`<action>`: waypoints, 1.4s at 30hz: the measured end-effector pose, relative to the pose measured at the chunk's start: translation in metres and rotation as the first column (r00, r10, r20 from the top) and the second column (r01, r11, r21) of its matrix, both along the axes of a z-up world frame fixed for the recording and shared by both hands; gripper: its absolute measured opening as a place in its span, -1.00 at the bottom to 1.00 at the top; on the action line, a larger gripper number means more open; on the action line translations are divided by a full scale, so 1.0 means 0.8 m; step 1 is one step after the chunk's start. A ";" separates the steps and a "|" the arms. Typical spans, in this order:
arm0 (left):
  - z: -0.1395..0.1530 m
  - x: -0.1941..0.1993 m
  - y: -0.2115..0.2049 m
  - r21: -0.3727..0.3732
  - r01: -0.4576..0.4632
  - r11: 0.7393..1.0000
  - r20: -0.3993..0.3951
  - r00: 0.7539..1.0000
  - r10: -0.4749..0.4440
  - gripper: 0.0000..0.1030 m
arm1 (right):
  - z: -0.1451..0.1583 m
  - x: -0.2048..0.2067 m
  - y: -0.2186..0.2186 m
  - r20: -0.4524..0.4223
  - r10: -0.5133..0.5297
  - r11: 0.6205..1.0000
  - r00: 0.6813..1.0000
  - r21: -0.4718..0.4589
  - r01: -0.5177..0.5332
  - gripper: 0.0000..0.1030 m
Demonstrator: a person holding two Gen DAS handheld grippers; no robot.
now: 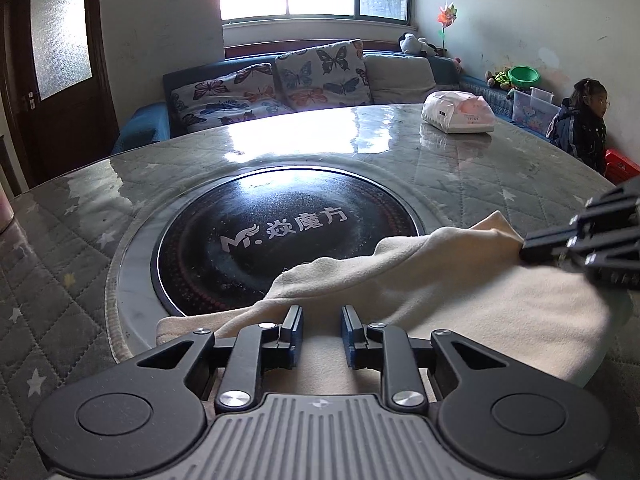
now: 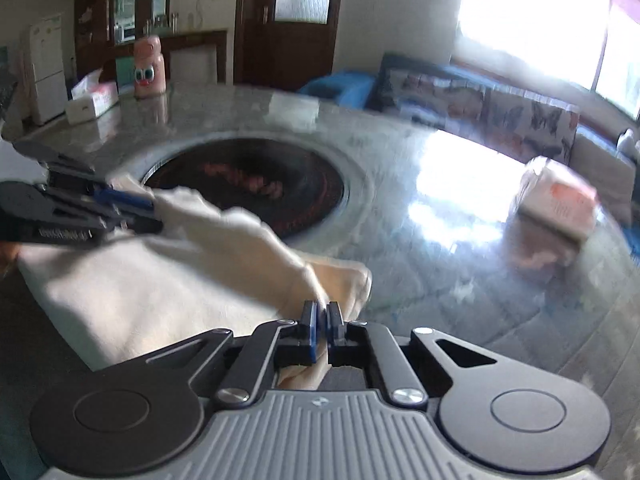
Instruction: Fold clothes
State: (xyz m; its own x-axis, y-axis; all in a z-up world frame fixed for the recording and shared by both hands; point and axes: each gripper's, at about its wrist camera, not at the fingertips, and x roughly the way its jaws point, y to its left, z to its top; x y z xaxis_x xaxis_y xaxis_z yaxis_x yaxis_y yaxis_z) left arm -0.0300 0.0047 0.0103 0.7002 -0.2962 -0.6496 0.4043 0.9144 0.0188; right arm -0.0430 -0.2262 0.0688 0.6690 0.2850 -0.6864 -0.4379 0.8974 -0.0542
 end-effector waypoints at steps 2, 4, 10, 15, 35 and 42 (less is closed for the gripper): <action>0.000 0.000 0.001 -0.003 -0.002 1.000 -0.002 1.000 0.002 -0.53 | 0.004 0.003 -0.012 -0.012 -0.020 0.998 1.000 0.067 0.021 -0.85; 0.000 0.001 0.003 -0.006 -0.004 1.000 -0.004 1.000 0.004 -0.50 | 0.013 0.005 -0.027 -0.021 -0.052 0.990 0.998 0.132 0.054 -0.85; -0.001 0.001 0.001 -0.007 -0.008 1.000 0.002 1.000 0.008 -0.46 | 0.024 0.003 -0.051 -0.008 -0.072 0.990 0.997 0.118 0.073 -0.84; -0.001 0.001 0.001 -0.006 -0.011 1.000 0.001 1.000 0.011 -0.46 | 0.013 -0.002 -0.029 -0.008 0.010 0.996 1.000 0.088 -0.009 -0.84; -0.002 0.002 0.003 -0.009 -0.018 1.000 0.000 1.000 0.018 -0.43 | 0.011 -0.003 -0.018 0.066 -0.032 0.999 0.997 0.004 0.032 -1.00; 0.002 0.002 0.003 -0.012 -0.027 1.000 -0.010 1.000 0.027 -0.34 | 0.004 0.003 -0.019 0.054 -0.046 0.999 0.997 -0.007 0.047 -1.00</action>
